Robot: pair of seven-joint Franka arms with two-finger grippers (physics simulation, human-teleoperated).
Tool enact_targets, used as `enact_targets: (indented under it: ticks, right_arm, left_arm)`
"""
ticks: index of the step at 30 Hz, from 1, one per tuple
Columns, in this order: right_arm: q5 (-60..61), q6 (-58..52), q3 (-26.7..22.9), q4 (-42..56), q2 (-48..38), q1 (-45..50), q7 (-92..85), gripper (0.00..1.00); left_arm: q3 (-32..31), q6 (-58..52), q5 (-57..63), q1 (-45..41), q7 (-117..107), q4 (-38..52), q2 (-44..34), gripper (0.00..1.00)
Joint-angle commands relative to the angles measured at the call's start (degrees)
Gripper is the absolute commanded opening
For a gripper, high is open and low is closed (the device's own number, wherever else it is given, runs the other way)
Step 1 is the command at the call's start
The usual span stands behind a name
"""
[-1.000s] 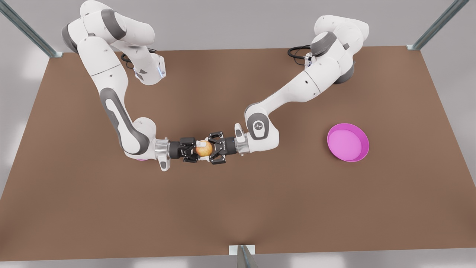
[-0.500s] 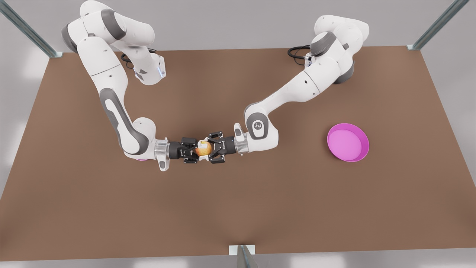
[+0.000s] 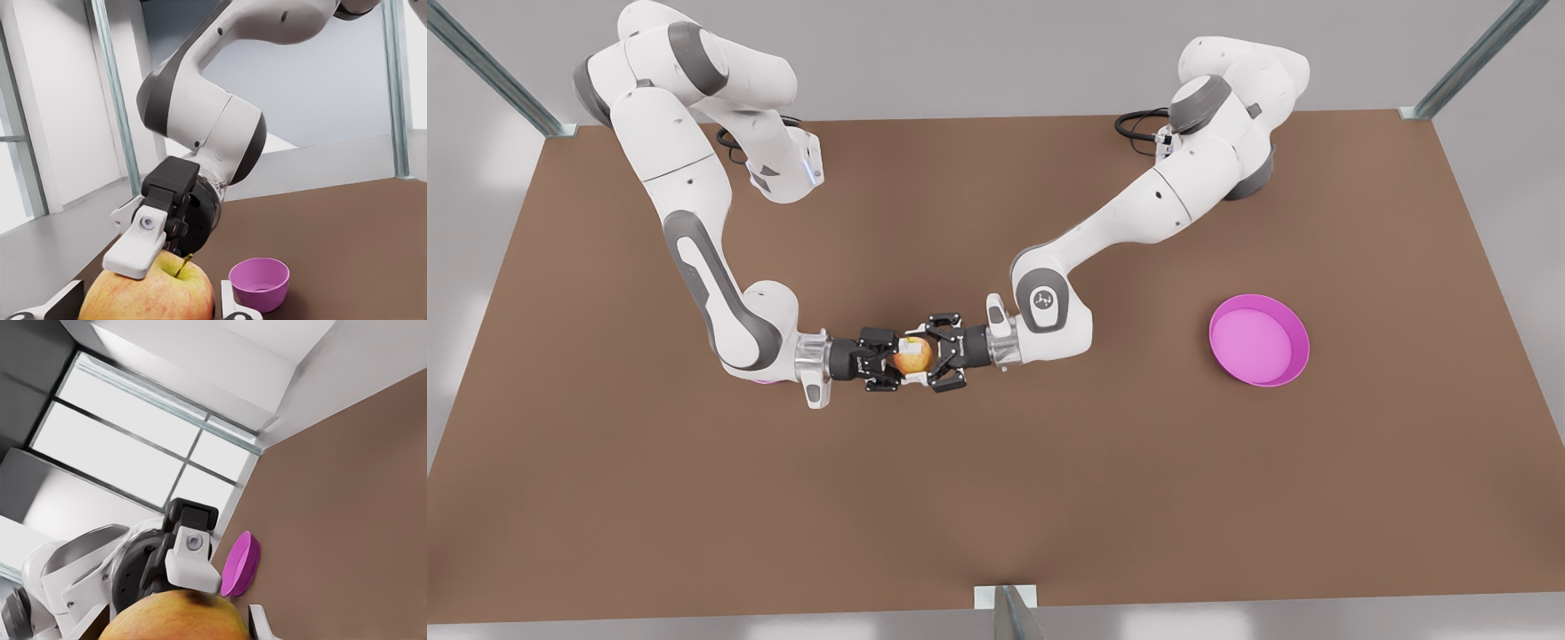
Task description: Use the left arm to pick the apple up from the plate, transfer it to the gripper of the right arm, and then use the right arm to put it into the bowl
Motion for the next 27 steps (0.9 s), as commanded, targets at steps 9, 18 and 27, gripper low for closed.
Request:
enact_targets:
  ticks: [9, 18, 27]
  right_arm:
    - [-0.4, -0.27, 0.03, 0.11, -0.06, -0.36, -1.66, 0.69]
    - [-2.42, -2.12, -0.32, 0.29, 0.02, -2.64, -1.13, 0.69]
    - [-16.57, -14.42, -0.93, 4.24, 3.19, -13.45, 2.12, 0.69]
  left_arm:
    - [0.15, -4.99, 1.46, 5.99, -0.17, -4.49, -0.71, 0.99]
    - [0.67, -13.26, 36.94, 25.94, -38.91, -23.13, -18.63, 0.99]
    - [4.98, -67.03, 100.24, 32.98, -118.53, -4.86, -33.93, 1.0]
